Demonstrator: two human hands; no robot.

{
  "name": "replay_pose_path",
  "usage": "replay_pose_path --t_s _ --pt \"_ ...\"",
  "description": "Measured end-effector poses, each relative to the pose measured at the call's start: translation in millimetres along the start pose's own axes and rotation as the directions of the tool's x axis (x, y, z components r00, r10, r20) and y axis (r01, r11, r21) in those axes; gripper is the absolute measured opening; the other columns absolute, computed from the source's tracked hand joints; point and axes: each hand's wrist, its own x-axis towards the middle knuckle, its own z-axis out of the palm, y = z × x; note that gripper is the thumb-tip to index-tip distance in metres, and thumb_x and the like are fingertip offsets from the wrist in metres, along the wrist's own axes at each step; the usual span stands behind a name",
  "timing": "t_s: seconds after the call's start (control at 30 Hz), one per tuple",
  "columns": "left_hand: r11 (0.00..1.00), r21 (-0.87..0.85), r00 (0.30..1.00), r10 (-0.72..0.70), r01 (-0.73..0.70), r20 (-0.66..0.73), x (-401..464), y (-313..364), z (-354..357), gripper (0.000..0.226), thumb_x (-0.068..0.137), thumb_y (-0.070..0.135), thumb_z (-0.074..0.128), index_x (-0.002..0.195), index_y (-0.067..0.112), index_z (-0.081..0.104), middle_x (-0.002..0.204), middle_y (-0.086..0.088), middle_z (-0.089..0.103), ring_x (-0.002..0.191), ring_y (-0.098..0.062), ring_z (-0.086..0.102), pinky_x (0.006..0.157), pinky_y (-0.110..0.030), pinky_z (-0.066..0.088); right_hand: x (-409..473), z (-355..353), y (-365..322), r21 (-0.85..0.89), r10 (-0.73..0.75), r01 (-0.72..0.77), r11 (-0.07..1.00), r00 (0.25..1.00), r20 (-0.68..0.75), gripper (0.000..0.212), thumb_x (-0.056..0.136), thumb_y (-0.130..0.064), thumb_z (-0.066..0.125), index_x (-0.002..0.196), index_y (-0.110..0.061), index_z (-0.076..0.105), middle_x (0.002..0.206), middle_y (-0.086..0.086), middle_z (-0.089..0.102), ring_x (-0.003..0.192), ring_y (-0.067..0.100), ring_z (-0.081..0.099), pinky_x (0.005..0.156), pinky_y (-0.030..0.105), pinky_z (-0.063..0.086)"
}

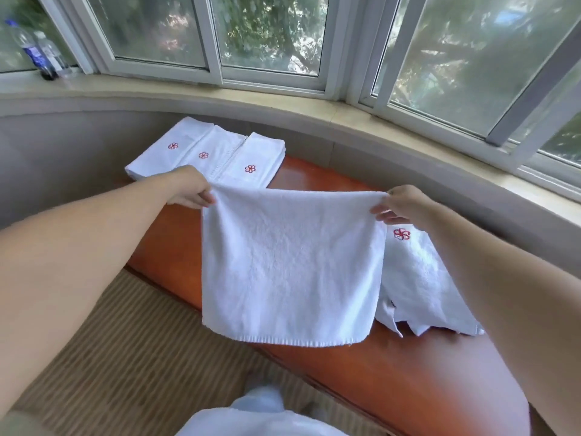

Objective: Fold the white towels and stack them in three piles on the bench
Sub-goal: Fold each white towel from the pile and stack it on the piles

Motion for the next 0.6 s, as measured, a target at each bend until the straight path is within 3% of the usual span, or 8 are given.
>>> replay_pose_path --t_s 0.1,0.17,0.23,0.37,0.43,0.53,0.6 --pt "0.985 -0.174 1.0 0.022 -0.022 -0.007 33.6 -20.5 34.1 0.063 0.104 0.017 0.056 0.158 0.029 0.026 0.122 0.002 0.057 0.11 -0.023 0.058 0.095 -0.042 0.054 21.9 52.7 20.4 0.088 0.052 -0.048 0.995 0.998 -0.035 0.066 0.098 -0.01 0.057 0.156 -0.027 0.03 0.117 0.002 0.055 0.109 0.021 0.058 0.087 0.04 0.061" --pt "0.992 -0.125 1.0 0.001 0.003 0.031 53.4 -42.9 61.7 0.075 0.101 0.022 0.059 0.159 0.041 0.015 0.132 0.004 0.045 0.118 -0.022 0.052 0.103 -0.047 0.05 33.5 90.1 41.5 0.03 0.102 -0.102 0.994 0.995 0.019 0.081 0.098 -0.014 0.061 0.161 -0.034 0.014 0.127 0.001 0.045 0.109 0.024 0.055 0.081 0.037 0.06" --pt "0.998 -0.053 0.995 -0.038 0.043 0.089 72.2 -75.7 87.0 0.07 0.099 0.022 0.06 0.158 0.037 0.025 0.134 0.004 0.045 0.117 -0.021 0.051 0.101 -0.043 0.049 43.7 122.6 70.4 0.013 0.145 -0.146 0.989 0.988 0.062 0.076 0.097 -0.009 0.062 0.16 -0.026 0.022 0.121 0.005 0.048 0.093 0.024 0.055 0.068 0.03 0.05" --pt "0.982 0.113 0.973 -0.166 0.149 0.162 94.7 -146.4 117.3 0.058 0.1 0.02 0.058 0.155 0.022 0.038 0.137 -0.003 0.047 0.112 -0.021 0.051 0.093 -0.037 0.051 46.7 158.7 128.5 -0.135 0.316 -0.297 0.945 0.936 0.154 0.052 0.098 -0.012 0.063 0.148 -0.014 0.048 0.113 0.007 0.049 0.093 0.023 0.052 0.073 0.032 0.047" --pt "0.962 0.177 0.95 -0.241 0.207 0.201 98.2 -176.3 127.3 0.057 0.1 0.021 0.057 0.154 0.021 0.039 0.139 -0.003 0.046 0.118 -0.022 0.05 0.096 -0.038 0.052 43.8 167.3 151.6 -0.199 0.382 -0.345 0.917 0.904 0.19 0.048 0.1 -0.014 0.06 0.147 -0.01 0.05 0.114 0.007 0.048 0.093 0.024 0.05 0.067 0.03 0.045" --pt "0.93 0.261 0.921 -0.318 0.258 0.224 102.6 -208.9 140.6 0.055 0.1 0.022 0.056 0.152 0.018 0.038 0.132 -0.002 0.046 0.117 -0.021 0.048 0.099 -0.041 0.052 41.0 177.9 177.5 -0.251 0.427 -0.385 0.888 0.893 0.143 0.048 0.101 -0.013 0.06 0.147 -0.008 0.049 0.122 0.013 0.054 0.101 0.023 0.049 0.079 0.032 0.045" --pt "0.908 0.291 0.907 -0.368 0.303 0.203 105.3 -223.4 149.3 0.056 0.1 0.021 0.057 0.151 0.015 0.035 0.126 -0.002 0.045 0.115 -0.023 0.049 0.095 -0.041 0.055 40.4 183.5 192.8 -0.232 0.478 -0.446 0.865 0.872 0.103 0.048 0.101 -0.016 0.059 0.148 -0.012 0.048 0.123 0.015 0.056 0.095 0.024 0.053 0.079 0.03 0.045"
